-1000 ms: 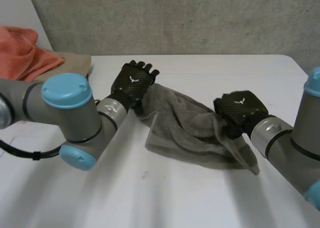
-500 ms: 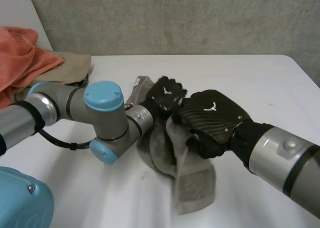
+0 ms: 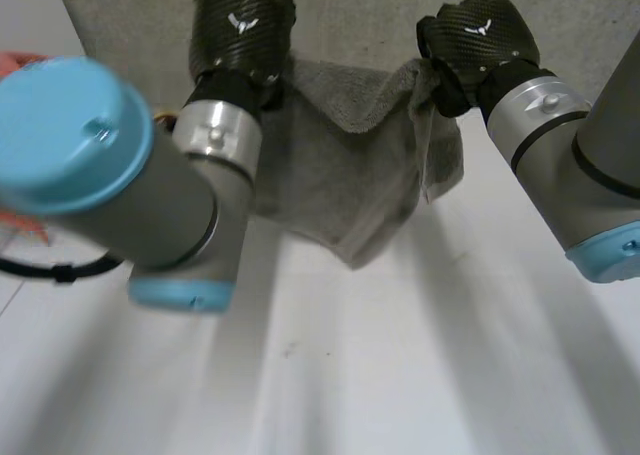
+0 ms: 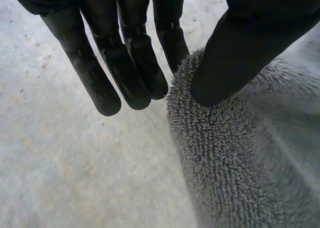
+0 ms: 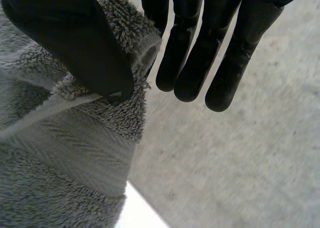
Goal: Fold the laundry.
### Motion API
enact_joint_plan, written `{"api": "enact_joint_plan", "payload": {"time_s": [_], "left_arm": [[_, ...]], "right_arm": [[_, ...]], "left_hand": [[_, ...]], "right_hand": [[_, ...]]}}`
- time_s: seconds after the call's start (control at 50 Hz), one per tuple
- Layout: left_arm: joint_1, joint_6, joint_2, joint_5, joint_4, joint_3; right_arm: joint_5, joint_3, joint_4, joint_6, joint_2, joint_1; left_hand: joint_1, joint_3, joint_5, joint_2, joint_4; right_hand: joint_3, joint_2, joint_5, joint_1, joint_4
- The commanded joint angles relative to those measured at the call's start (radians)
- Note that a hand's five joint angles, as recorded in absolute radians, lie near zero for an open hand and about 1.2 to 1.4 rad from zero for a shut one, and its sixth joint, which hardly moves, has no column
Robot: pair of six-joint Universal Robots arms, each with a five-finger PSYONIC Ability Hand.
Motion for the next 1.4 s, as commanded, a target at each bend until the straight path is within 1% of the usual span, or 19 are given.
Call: {"api": "enact_joint_plan", "payload": {"time_s": [0.02,0.06,0.1,0.14,0.16,0.18,0.28,0.36,0.44,0.46,0.54,0.62,0.84,0.96,1.22,1.28,1.3,1.32,1.4], "left_arm": [[-0.063,-0.008,0.044,-0.017,0.004,-0.241],[-0.089,-0.009,0.024,-0.017,0.002,-0.269],[-0.125,-0.017,-0.03,-0.016,0.001,-0.287],[-0.138,-0.025,-0.062,-0.014,-0.002,-0.291],[-0.139,-0.032,-0.083,-0.014,-0.019,-0.291],[-0.139,-0.035,-0.089,-0.014,-0.031,-0.289],[-0.118,-0.041,-0.071,-0.005,-0.123,-0.269],[0.001,-0.038,0.005,0.022,-0.146,-0.254],[0.133,-0.029,0.032,0.194,-0.151,-0.248],[0.181,-0.029,0.032,0.287,-0.153,-0.237],[0.253,-0.029,-0.006,0.494,-0.189,-0.18],[0.296,-0.028,-0.1,0.6,-0.232,-0.095],[0.301,0.011,-0.306,0.765,-0.295,0.096],[0.283,0.081,-0.355,0.769,-0.324,0.114],[0.23,0.097,-0.481,0.763,-0.343,0.156],[0.23,0.095,-0.502,0.737,-0.344,0.186],[0.229,0.097,-0.507,0.71,-0.34,0.199],[0.229,0.095,-0.504,0.693,-0.337,0.2],[0.218,0.084,-0.464,0.566,-0.308,0.196]], "right_arm": [[-0.032,0.125,-0.036,-0.121,0.001,0.002],[-0.038,0.148,-0.02,-0.164,0.019,0.002],[-0.041,0.171,0.021,-0.23,0.07,0.0],[-0.04,0.183,0.053,-0.265,0.098,-0.001],[-0.035,0.192,0.087,-0.295,0.122,-0.001],[-0.032,0.2,0.104,-0.306,0.13,-0.003],[-0.041,0.255,0.129,-0.3,0.133,-0.012],[-0.05,0.31,0.126,-0.299,0.13,-0.01],[-0.069,0.381,0.124,-0.303,0.082,-0.012],[-0.085,0.408,0.118,-0.303,0.058,-0.012],[-0.132,0.47,0.097,-0.308,0.024,-0.017],[-0.152,0.507,0.089,-0.308,-0.003,-0.02],[-0.152,0.539,0.087,-0.303,-0.013,-0.044],[-0.142,0.538,0.09,-0.3,-0.014,-0.052],[-0.139,0.531,0.092,-0.299,-0.014,-0.07],[-0.136,0.53,0.093,-0.299,-0.013,-0.072],[-0.136,0.528,0.093,-0.299,-0.013,-0.072],[-0.135,0.525,0.096,-0.299,-0.013,-0.073],[-0.132,0.513,0.101,-0.3,-0.014,-0.096]], "left_hand": [[0.269,0.21,0.263,0.204,0.2],[0.269,0.21,0.263,0.204,0.2],[0.094,0.035,0.088,0.029,0.025],[-0.228,-0.287,-0.234,-0.293,-0.297],[-0.585,-0.643,-0.591,-0.65,-0.653],[-0.658,-0.717,-0.664,-0.723,-0.727],[-0.878,-0.937,-0.884,-0.943,-0.947],[-0.923,-0.982,-0.929,-0.988,-0.992],[-0.914,-0.973,-0.92,-0.979,-0.983],[-0.914,-0.973,-0.92,-0.979,-0.983],[-0.899,-0.958,-0.905,-0.965,-0.968],[-0.893,-0.952,-0.9,-0.959,-0.962],[-0.759,-0.817,-0.765,-0.824,-0.827],[-0.673,-0.732,-0.679,-0.739,-0.742],[-0.456,-0.515,-0.462,-0.522,-0.525],[-0.114,-0.173,-0.12,-0.179,-0.183],[0.169,0.11,0.163,0.104,0.101],[0.268,0.209,0.262,0.203,0.199],[0.269,0.21,0.263,0.204,0.2]], "right_hand": [[0.214,0.232,0.249,0.449,0.21],[0.214,0.232,0.249,0.449,0.21],[0.214,0.232,0.249,0.449,0.21],[0.214,0.232,0.249,0.449,0.21],[0.214,0.232,0.249,0.449,0.21],[0.214,0.232,0.249,0.449,0.21],[0.214,0.232,0.249,0.449,0.21],[0.214,0.232,0.249,0.449,0.21],[0.214,0.232,0.249,0.449,0.21],[0.214,0.232,0.249,0.449,0.21],[0.214,0.232,0.249,0.449,0.21],[0.214,0.232,0.249,0.449,0.21],[0.214,0.232,0.249,0.449,0.21],[0.214,0.232,0.249,0.449,0.21],[0.214,0.232,0.249,0.449,0.21],[0.214,0.232,0.249,0.449,0.21],[0.214,0.232,0.249,0.449,0.21],[0.214,0.232,0.249,0.449,0.21],[0.214,0.232,0.249,0.449,0.21]]}}
